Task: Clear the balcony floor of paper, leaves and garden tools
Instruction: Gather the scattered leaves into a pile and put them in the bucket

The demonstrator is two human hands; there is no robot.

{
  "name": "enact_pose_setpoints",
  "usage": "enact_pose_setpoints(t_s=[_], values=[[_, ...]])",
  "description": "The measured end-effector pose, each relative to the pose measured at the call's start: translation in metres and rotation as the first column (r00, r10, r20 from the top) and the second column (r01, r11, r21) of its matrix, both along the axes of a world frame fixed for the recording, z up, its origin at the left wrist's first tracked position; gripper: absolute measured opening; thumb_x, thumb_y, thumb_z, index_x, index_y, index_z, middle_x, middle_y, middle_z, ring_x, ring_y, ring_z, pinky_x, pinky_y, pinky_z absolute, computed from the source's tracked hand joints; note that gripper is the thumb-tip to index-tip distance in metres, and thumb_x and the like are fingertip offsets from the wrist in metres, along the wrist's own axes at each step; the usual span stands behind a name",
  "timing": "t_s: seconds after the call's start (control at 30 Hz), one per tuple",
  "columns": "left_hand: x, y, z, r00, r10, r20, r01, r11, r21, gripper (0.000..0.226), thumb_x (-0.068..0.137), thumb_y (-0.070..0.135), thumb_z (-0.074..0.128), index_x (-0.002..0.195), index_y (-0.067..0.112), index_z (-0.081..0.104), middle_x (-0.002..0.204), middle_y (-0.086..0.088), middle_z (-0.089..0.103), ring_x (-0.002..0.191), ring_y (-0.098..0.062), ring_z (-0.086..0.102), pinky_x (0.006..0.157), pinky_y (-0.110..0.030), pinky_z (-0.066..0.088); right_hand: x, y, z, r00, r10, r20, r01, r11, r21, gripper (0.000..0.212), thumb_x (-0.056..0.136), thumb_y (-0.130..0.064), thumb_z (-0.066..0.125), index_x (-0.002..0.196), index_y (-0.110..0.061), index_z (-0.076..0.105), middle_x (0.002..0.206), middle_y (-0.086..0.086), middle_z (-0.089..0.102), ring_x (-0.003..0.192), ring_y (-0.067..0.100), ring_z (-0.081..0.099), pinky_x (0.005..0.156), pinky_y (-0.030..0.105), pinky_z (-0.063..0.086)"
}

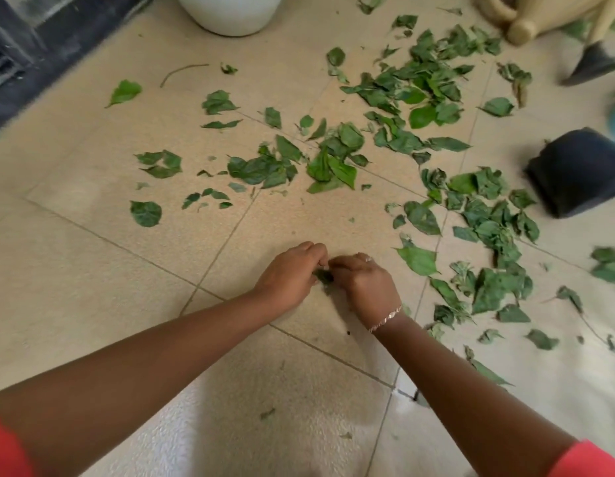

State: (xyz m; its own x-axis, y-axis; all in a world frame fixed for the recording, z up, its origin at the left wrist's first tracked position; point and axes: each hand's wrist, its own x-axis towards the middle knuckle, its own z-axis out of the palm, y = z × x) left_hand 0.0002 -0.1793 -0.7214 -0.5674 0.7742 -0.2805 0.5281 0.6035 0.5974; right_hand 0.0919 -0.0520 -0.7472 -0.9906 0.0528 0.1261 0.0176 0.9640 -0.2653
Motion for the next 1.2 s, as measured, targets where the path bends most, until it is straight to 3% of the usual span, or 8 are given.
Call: enact_pose_setpoints(t_s=[0.17, 0.27, 0.43, 0.57, 0.7, 0.87, 1.07, 1.2], values=[[0.011, 0.021, 0.002, 0.998, -0.062, -0.008, 0.062, 0.997, 0.036, 0.029, 0.086, 0.006, 0.061, 0.114, 0.010, 0.055, 0.109, -0.005, 0.055, 0.103, -0.021, 0.053, 0.084, -0.033, 0.046, 0.007, 0.035, 0.019, 0.981, -0.191, 0.032, 0.193, 0.948, -0.253, 0.015, 0.060, -0.002, 0.060, 0.067, -0.007, 0.072, 0.070, 0.007, 0.070, 0.063, 0.026, 0.067, 0.056, 0.032, 0.056], [0.022, 0.034, 0.002, 0.971, -0.229, -0.063, 0.226, 0.972, -0.064, 0.065, 0.078, 0.034, 0.072, 0.132, 0.014, 0.042, 0.122, -0.002, 0.042, 0.114, -0.017, 0.040, 0.089, -0.031, 0.045, 0.041, 0.056, 0.023, 0.979, -0.203, 0.026, 0.205, 0.967, -0.154, 0.018, 0.063, 0.004, 0.070, 0.077, -0.006, 0.074, 0.084, 0.008, 0.072, 0.075, 0.026, 0.069, 0.062, 0.037, 0.059], [0.052, 0.054, 0.002, 0.874, -0.453, -0.178, 0.411, 0.883, -0.227, 0.092, 0.073, 0.044, 0.072, 0.142, 0.010, 0.022, 0.135, -0.006, 0.029, 0.122, -0.020, 0.033, 0.096, -0.029, 0.040, 0.085, 0.053, 0.001, 0.982, 0.055, 0.181, -0.039, 0.995, -0.091, 0.049, 0.085, -0.040, 0.051, 0.125, -0.012, 0.058, 0.133, 0.024, 0.049, 0.124, 0.038, 0.045, 0.103, 0.048, 0.036], [0.059, 0.065, 0.001, 0.902, -0.423, -0.090, 0.401, 0.896, -0.189, 0.063, 0.080, 0.025, 0.071, 0.132, 0.011, 0.036, 0.127, -0.005, 0.039, 0.114, -0.021, 0.046, 0.089, -0.033, 0.046, 0.093, 0.055, 0.001, 0.995, 0.027, 0.092, -0.022, 0.998, -0.052, 0.026, 0.085, -0.020, 0.055, 0.106, -0.015, 0.071, 0.118, 0.013, 0.064, 0.107, 0.031, 0.061, 0.078, 0.035, 0.057], [0.050, 0.079, 0.007, 0.905, -0.426, -0.008, 0.419, 0.893, -0.163, 0.039, 0.086, 0.012, 0.064, 0.121, 0.011, 0.048, 0.113, -0.007, 0.055, 0.103, -0.023, 0.056, 0.079, -0.031, 0.045, 0.070, 0.071, 0.026, 0.983, -0.025, 0.181, 0.060, 0.981, -0.186, 0.016, 0.070, -0.012, 0.061, 0.075, -0.014, 0.076, 0.080, 0.002, 0.072, 0.067, 0.021, 0.067, 0.056, 0.022, 0.053], [0.041, 0.104, 0.027, 0.818, -0.574, 0.037, 0.569, 0.798, -0.197, 0.051, 0.082, 0.031, 0.068, 0.123, 0.013, 0.044, 0.120, -0.005, 0.051, 0.107, -0.019, 0.049, 0.076, -0.025, 0.037, 0.076, 0.110, 0.082, 0.828, -0.315, 0.464, 0.524, 0.731, -0.438, 0.017, 0.071, 0.002, 0.074, 0.088, -0.002, 0.075, 0.090, 0.012, 0.073, 0.081, 0.018, 0.066, 0.069, 0.007, 0.044], [0.073, 0.129, 0.039, 0.273, -0.953, -0.132, 0.814, 0.302, -0.497, 0.102, 0.074, 0.058, 0.065, 0.148, 0.012, 0.011, 0.148, -0.010, 0.017, 0.135, -0.024, 0.020, 0.109, -0.029, 0.024, 0.128, 0.152, 0.165, 0.719, -0.344, 0.604, 0.690, 0.458, -0.560, 0.019, 0.071, 0.006, 0.072, 0.091, 0.006, 0.070, 0.058, -0.006, 0.067, 0.056, 0.009, 0.062, 0.068, 0.024, 0.057], [0.089, 0.133, 0.030, 0.349, -0.937, -0.026, 0.788, 0.308, -0.533, 0.098, 0.080, 0.047, 0.066, 0.149, 0.012, 0.006, 0.147, -0.012, 0.015, 0.133, -0.024, 0.025, 0.101, -0.027, 0.032, 0.174, 0.156, 0.206, 0.764, -0.350, 0.543, 0.639, 0.293, -0.711, 0.017, 0.069, 0.012, 0.069, 0.083, 0.004, 0.069, 0.060, 0.002, 0.067, 0.053, 0.008, 0.063, 0.061, 0.020, 0.057]])
